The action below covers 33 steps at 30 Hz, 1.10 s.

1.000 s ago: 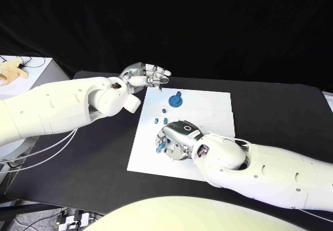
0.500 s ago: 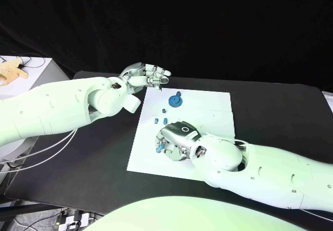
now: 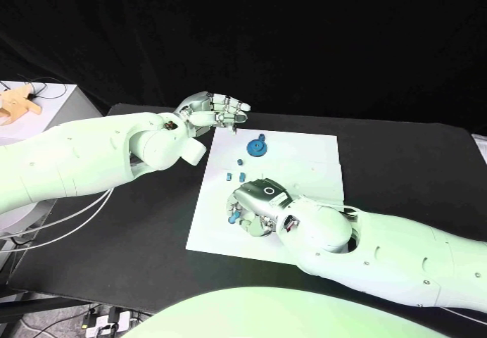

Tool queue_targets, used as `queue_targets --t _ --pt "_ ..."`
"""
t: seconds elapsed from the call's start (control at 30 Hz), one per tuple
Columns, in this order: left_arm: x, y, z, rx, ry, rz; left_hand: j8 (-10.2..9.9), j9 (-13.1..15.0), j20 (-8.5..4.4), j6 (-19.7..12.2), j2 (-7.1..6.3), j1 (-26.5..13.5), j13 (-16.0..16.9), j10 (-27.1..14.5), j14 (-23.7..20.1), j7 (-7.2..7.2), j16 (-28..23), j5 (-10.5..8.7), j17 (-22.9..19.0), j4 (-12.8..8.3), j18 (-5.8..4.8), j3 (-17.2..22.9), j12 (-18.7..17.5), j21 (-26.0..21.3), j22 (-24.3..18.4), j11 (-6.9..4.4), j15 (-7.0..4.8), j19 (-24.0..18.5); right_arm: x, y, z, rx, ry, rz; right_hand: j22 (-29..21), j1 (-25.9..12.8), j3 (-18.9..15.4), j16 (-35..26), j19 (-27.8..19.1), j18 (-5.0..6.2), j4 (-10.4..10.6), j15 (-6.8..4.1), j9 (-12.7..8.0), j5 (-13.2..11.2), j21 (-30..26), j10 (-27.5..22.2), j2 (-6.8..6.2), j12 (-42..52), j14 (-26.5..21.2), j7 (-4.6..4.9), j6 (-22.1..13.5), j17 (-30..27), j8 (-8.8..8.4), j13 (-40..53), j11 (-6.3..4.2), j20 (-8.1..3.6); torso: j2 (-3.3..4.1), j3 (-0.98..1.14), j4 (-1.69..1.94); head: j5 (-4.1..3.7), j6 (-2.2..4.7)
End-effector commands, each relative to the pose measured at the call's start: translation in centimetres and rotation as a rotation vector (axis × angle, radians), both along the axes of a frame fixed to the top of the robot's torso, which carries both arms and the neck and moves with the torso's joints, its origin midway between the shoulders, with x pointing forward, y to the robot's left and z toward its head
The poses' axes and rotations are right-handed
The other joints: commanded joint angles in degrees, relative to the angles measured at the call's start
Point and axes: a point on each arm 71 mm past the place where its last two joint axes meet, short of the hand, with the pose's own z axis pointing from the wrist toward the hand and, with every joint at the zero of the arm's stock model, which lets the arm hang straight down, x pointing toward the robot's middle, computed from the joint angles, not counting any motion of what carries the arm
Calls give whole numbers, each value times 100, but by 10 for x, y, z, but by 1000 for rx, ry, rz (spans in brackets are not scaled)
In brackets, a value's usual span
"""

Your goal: Assemble the parts on the task board

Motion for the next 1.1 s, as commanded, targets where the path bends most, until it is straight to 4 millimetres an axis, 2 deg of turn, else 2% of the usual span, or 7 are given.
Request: queue_targets --t 0.03,0.17,0.3,0.53,0.93,1.0,1.1 --pt "-1 -2 1 -9 -1 -17 19 -8 34 -31 54 -3 -9 -31 -13 20 11 11 -10 -1 88 -37 29 -17 -6 -8 24 -10 -1 1 -3 -33 -7 15 630 -61 42 11 33 -2 -48 14 286 30 -103 131 42 -101 23 70 -106 6 -25 0 -137 -8 -2 1 -4 -4 1" --pt "-1 -2 1 -9 0 -18 19 -8 34 -31 54 -3 -9 -31 -13 20 11 11 -10 -1 88 -37 29 -17 -6 -8 24 -10 -1 2 -4 -21 6 32 412 -343 -22 -273 -186 88 23 167 186 12 -695 -317 -243 -394 -176 189 -545 -408 -304 -87 36 112 -2 3 -6 0 1" --pt "0 -2 1 -9 0 -17 19 -8 34 -31 54 -3 -9 -31 -13 20 11 11 -10 -1 88 -37 29 -17 -6 -8 24 -10 -2 4 -5 -12 28 43 287 -406 -120 -369 -322 147 38 223 121 -78 -1037 -594 -373 -472 -304 206 -789 -576 -473 -155 91 173 -2 3 -3 -27 1" --pt "0 -3 1 -9 0 -19 36 -11 37 -45 57 -10 -13 -43 -17 21 15 12 -10 3 88 -43 39 -23 -11 -6 26 -10 -3 5 -6 -2 66 47 176 -323 -245 -427 -422 199 -1 261 71 -71 -1329 -851 -366 -444 -414 175 -933 -717 -595 -190 139 228 0 7 -5 -31 1" --pt "-1 -2 0 -8 2 -20 36 -11 37 -45 57 -10 -13 -43 -17 21 15 12 -10 3 88 -43 39 -23 -11 -6 26 -10 0 0 -6 20 61 23 150 -307 -272 -425 -439 212 -4 266 63 -36 -1400 -900 -353 -424 -430 218 -937 -738 -611 -192 146 237 1 14 -2 -37 1" --pt "-1 -2 0 -8 3 -20 36 -11 37 -45 57 -10 -13 -43 -17 21 15 12 -10 3 88 -43 39 -23 -11 -6 26 -10 1 -1 -5 33 56 17 45 -284 -352 -458 -520 256 -11 285 44 -25 -1664 -1040 -353 -419 -479 212 -976 -814 -652 -200 168 253 0 14 -1 -40 1" --pt "-1 -1 0 -8 3 -20 36 -11 37 -45 57 -10 -13 -43 -17 21 15 12 -10 3 88 -43 39 -23 -11 -6 26 -10 2 -3 -3 63 43 9 -158 -156 -674 -509 -664 325 -19 340 -16 -5 -2145 -1422 -289 -405 -605 212 -1111 -967 -773 -202 234 302 1 12 -1 -46 1"
